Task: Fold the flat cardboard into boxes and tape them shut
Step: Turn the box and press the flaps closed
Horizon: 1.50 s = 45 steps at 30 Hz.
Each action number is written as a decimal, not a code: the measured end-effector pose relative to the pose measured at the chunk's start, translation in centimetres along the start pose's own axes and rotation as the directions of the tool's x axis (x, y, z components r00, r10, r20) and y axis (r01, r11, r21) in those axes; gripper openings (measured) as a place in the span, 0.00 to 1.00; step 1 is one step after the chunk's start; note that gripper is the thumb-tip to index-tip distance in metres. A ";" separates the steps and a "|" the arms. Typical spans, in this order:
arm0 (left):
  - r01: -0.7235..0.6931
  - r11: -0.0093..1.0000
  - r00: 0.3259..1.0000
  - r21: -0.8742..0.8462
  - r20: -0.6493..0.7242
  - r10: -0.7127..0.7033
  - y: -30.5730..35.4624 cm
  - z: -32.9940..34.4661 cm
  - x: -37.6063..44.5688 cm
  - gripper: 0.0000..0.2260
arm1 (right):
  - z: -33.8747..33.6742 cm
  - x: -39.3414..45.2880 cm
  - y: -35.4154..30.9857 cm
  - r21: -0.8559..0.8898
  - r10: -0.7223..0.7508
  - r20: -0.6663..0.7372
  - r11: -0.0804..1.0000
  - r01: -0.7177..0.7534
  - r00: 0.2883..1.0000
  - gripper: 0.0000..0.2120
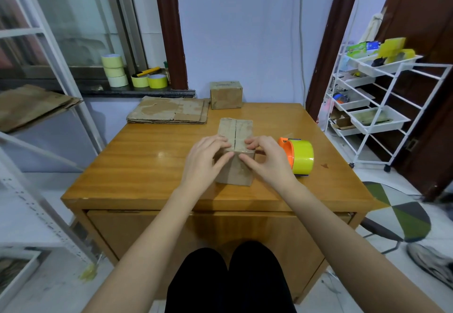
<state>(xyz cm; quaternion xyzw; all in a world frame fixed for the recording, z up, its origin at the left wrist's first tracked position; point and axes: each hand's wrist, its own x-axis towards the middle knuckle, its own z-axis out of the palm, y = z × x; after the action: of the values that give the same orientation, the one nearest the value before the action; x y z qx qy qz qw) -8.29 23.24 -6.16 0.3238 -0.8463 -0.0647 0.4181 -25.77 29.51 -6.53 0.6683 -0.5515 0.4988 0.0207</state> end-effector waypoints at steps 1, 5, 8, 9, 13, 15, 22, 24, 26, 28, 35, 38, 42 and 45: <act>-0.013 1.000 1.000 0.004 -0.010 0.013 -0.1 0.1 -0.1 0.12 | 0.0 -0.2 0.3 -0.008 -0.034 0.014 0.999 0.035 0.999 0.13; -0.041 0.999 0.999 0.009 0.028 0.041 -1.0 0.7 -0.6 0.16 | 0.0 -1.2 1.7 -0.035 -0.115 0.123 0.992 0.120 0.986 0.21; -0.064 0.998 0.994 0.015 0.089 0.063 -1.4 0.9 -1.3 0.22 | -0.2 -1.6 2.0 -0.066 -0.127 0.193 0.988 0.142 0.973 0.28; -0.063 0.998 0.992 0.024 0.110 0.060 -1.4 0.9 -1.3 0.24 | -0.3 -1.6 2.0 -0.067 -0.116 0.208 0.989 0.132 0.971 0.29; 0.016 0.991 0.999 0.135 0.043 -0.022 0.1 0.6 -0.5 0.22 | -0.5 -1.5 1.7 -0.037 -0.060 0.243 0.997 0.071 0.968 0.30; 0.034 0.977 0.999 0.210 -0.045 -0.025 1.2 0.6 0.5 0.20 | -0.5 -1.5 1.8 -0.019 -0.048 0.244 0.998 0.054 0.969 0.29; -0.107 0.960 0.992 0.259 -0.032 0.119 -1.3 2.2 -1.1 0.21 | -0.1 -1.7 1.9 0.043 -0.047 0.227 0.998 0.039 0.973 0.30; -0.111 0.967 0.994 0.230 0.002 0.114 -1.7 2.1 -1.3 0.23 | -0.1 -1.8 2.0 0.058 -0.043 0.223 0.998 0.031 0.974 0.30; -0.096 0.973 0.995 0.209 0.057 0.086 -1.6 2.0 -1.1 0.28 | -0.2 -1.7 1.9 0.076 -0.030 0.219 0.997 0.013 0.975 0.29; -0.064 0.975 0.997 0.215 0.049 0.055 -0.9 1.7 -0.8 0.27 | -0.2 -1.7 1.9 0.095 -0.019 0.218 0.995 -0.002 0.976 0.28; -0.009 0.955 0.994 0.296 -0.099 0.040 0.9 2.4 0.1 0.18 | 0.3 -1.8 1.7 0.133 0.031 0.197 0.989 -0.058 0.980 0.27; -0.043 0.956 0.996 0.290 -0.059 0.063 0.0 3.0 -1.5 0.23 | 0.4 -1.9 1.7 0.158 0.034 0.196 0.985 -0.066 0.980 0.24; -0.081 0.957 0.997 0.277 0.033 0.074 -0.7 2.8 -2.0 0.33 | 0.5 -1.6 1.5 0.126 0.069 0.150 0.988 -0.088 0.986 0.18; -0.050 0.974 0.998 0.221 0.056 0.039 -0.6 2.4 -1.9 0.31 | 0.5 -0.9 0.8 0.057 0.099 0.094 0.993 -0.104 0.991 0.15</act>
<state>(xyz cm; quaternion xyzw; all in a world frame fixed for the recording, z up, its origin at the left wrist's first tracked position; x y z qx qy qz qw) -9.01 23.50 -9.19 0.3478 -0.8657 0.0316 0.3586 -26.02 29.53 -7.81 0.6616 -0.5694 0.4853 -0.0505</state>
